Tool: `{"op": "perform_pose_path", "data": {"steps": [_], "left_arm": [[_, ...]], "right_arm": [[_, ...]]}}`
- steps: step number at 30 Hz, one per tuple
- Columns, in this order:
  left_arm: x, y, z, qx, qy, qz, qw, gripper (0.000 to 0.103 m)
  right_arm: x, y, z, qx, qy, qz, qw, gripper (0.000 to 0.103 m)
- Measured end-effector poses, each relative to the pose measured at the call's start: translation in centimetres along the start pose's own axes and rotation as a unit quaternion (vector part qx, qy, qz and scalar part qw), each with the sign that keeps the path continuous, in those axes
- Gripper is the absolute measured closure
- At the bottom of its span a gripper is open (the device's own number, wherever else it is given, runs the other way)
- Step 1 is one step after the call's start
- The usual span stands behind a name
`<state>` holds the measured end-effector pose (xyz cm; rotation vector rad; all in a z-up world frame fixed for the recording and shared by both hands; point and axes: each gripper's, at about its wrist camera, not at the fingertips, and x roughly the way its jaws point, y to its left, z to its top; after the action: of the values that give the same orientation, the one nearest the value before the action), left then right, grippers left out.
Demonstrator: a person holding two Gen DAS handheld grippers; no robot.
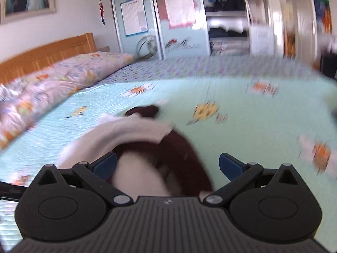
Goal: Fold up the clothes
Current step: 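Grasp the maroon cuff of the grey sweatshirt with the right gripper and lift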
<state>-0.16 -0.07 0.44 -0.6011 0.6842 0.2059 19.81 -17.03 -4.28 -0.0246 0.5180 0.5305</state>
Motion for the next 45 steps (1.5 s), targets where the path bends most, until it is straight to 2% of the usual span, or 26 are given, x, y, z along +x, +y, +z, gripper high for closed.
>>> {"op": "perform_pose_path", "data": {"steps": [3, 4, 6, 9, 11, 15, 17, 19, 21, 22, 24, 27, 30, 32, 34, 38, 44, 45], "left_arm": [[-1.2, -1.8, 0.8, 0.025, -0.052, 0.049, 0.9971, 0.001], [-1.1, -2.7, 1.0, 0.033, -0.064, 0.070, 0.9950, 0.001], [-0.5, -2.1, 1.2, 0.028, -0.074, 0.103, 0.9915, 0.001], [2.3, 0.2, 2.3, -0.006, -0.061, 0.146, 0.9874, 0.001], [4.8, 1.8, 1.8, -0.036, -0.045, 0.188, 0.9805, 0.001], [7.3, 4.8, 1.7, -0.053, -0.021, 0.218, 0.9742, 0.001], [7.6, 5.5, 1.5, -0.053, -0.018, 0.217, 0.9745, 0.001], [7.3, 5.8, 1.3, -0.056, -0.011, 0.215, 0.9750, 0.001], [7.1, 6.0, 1.2, -0.058, -0.012, 0.209, 0.9762, 0.001], [7.0, 6.0, 1.1, -0.058, -0.011, 0.208, 0.9764, 0.001], [6.9, 5.8, 1.0, -0.058, -0.010, 0.205, 0.9769, 0.001], [6.7, 5.6, 1.0, -0.052, -0.018, 0.201, 0.9781, 0.001], [6.3, 5.6, 0.9, -0.045, -0.028, 0.196, 0.9792, 0.001], [5.9, 5.9, 0.9, -0.049, -0.039, 0.190, 0.9797, 0.001], [5.4, 6.6, 0.9, -0.061, -0.051, 0.185, 0.9796, 0.001], [4.8, 8.0, 1.2, -0.073, -0.058, 0.187, 0.9778, 0.001], [4.6, 9.2, 1.4, -0.107, -0.083, 0.180, 0.9743, 0.001], [4.6, 9.4, 1.4, -0.112, -0.087, 0.177, 0.9739, 0.001]], "right_arm": [[2.5, 0.1, 0.2, -0.080, 0.006, -0.062, 0.995, 0.001], [3.3, 0.3, 0.1, -0.106, 0.009, -0.074, 0.992, 0.001], [5.4, 1.1, -0.3, -0.152, 0.015, -0.087, 0.984, 0.002], [6.4, 3.3, -0.6, -0.189, 0.020, -0.078, 0.979, 0.012], [6.8, 4.4, -0.6, -0.202, 0.019, -0.068, 0.977, 0.019], [6.5, 5.3, -0.5, -0.221, 0.023, -0.051, 0.974, 0.025], [7.0, 5.0, -0.6, -0.211, 0.039, -0.037, 0.976, 0.032], [7.9, 4.8, -0.4, -0.193, 0.050, -0.042, 0.979, 0.033], [8.8, 4.4, 0.2, -0.148, 0.068, -0.041, 0.986, 0.051], [9.2, 4.3, 0.5, -0.127, 0.075, -0.042, 0.988, 0.066], [8.9, 4.9, 0.8, -0.097, 0.076, -0.043, 0.991, 0.074], [6.4, 7.3, 1.7, -0.068, 0.051, -0.006, 0.996, 0.075], [3.7, 10.1, 3.5, -0.032, 0.035, 0.060, 0.997, 0.076], [2.5, 11.5, 5.4, 0.010, 0.036, 0.116, 0.993, 0.078], [1.7, 12.2, 7.7, 0.071, 0.040, 0.169, 0.982, 0.079], [0.4, 13.4, 13.4, 0.130, 0.010, 0.202, 0.971, 0.079], [-3.3, 17.0, 22.4, 0.110, -0.076, 0.227, 0.965, 0.081], [-4.2, 17.4, 23.8, 0.113, -0.099, 0.234, 0.961, 0.081]]}}
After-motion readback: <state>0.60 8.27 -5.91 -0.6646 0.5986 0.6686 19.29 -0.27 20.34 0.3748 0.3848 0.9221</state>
